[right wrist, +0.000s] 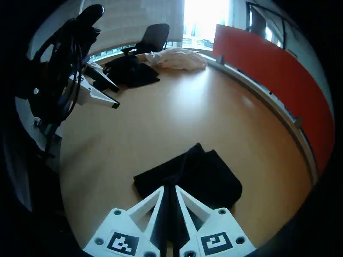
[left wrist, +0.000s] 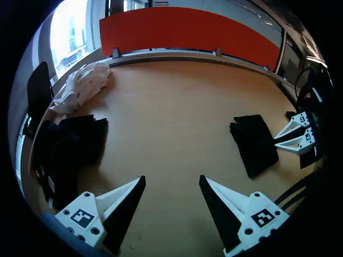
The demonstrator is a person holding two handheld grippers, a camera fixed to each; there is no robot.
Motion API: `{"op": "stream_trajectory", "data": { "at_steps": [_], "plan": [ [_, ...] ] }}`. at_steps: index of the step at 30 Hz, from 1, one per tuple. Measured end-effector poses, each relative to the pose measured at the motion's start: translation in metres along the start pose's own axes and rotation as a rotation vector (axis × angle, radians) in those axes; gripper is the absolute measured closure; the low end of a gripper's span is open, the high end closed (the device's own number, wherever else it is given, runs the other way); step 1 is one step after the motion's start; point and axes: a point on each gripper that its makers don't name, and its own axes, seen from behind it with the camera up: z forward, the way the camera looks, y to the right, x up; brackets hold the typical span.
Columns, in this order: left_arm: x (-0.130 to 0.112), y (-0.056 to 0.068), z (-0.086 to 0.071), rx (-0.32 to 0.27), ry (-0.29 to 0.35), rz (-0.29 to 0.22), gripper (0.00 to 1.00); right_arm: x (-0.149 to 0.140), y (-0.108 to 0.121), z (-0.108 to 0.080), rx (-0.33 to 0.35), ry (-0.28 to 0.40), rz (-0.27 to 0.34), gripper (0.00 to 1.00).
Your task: Fold towel
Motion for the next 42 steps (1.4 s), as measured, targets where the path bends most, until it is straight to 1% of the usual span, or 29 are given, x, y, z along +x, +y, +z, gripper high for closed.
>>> {"op": "stream_trajectory", "data": {
  "at_steps": [13, 15, 17, 21, 23, 24, 25, 32, 42],
  "plan": [
    [0.003, 0.002, 0.003, -0.002, -0.002, 0.005, 0.07, -0.004, -0.001, -0.001, 0.004, -0.008, -0.008, 0.91],
    [0.003, 0.002, 0.004, -0.002, -0.002, 0.005, 0.07, -0.004, -0.001, -0.001, 0.006, -0.008, -0.010, 0.88],
    [0.003, 0.002, 0.004, -0.002, -0.002, 0.004, 0.07, -0.004, -0.001, -0.002, 0.008, -0.008, -0.011, 0.83],
    [0.003, 0.003, 0.004, -0.003, -0.003, 0.004, 0.07, -0.006, -0.001, -0.002, 0.010, -0.013, -0.009, 0.52],
    [0.003, 0.003, 0.004, -0.003, -0.003, 0.005, 0.07, -0.008, -0.001, -0.003, 0.009, -0.016, -0.005, 0.34],
    [0.003, 0.004, 0.004, -0.003, -0.003, 0.005, 0.07, -0.009, -0.001, -0.003, 0.008, -0.017, -0.003, 0.32],
    [0.003, 0.004, 0.004, -0.003, -0.003, 0.006, 0.07, -0.010, -0.001, -0.003, 0.007, -0.019, -0.001, 0.30],
    [0.004, 0.005, 0.005, -0.005, -0.003, 0.007, 0.07, -0.020, 0.002, -0.004, -0.009, -0.031, 0.025, 0.30],
    [0.004, 0.005, 0.006, -0.004, -0.006, 0.009, 0.07, -0.053, 0.005, -0.009, -0.039, -0.077, 0.071, 0.30]
  ]
}}
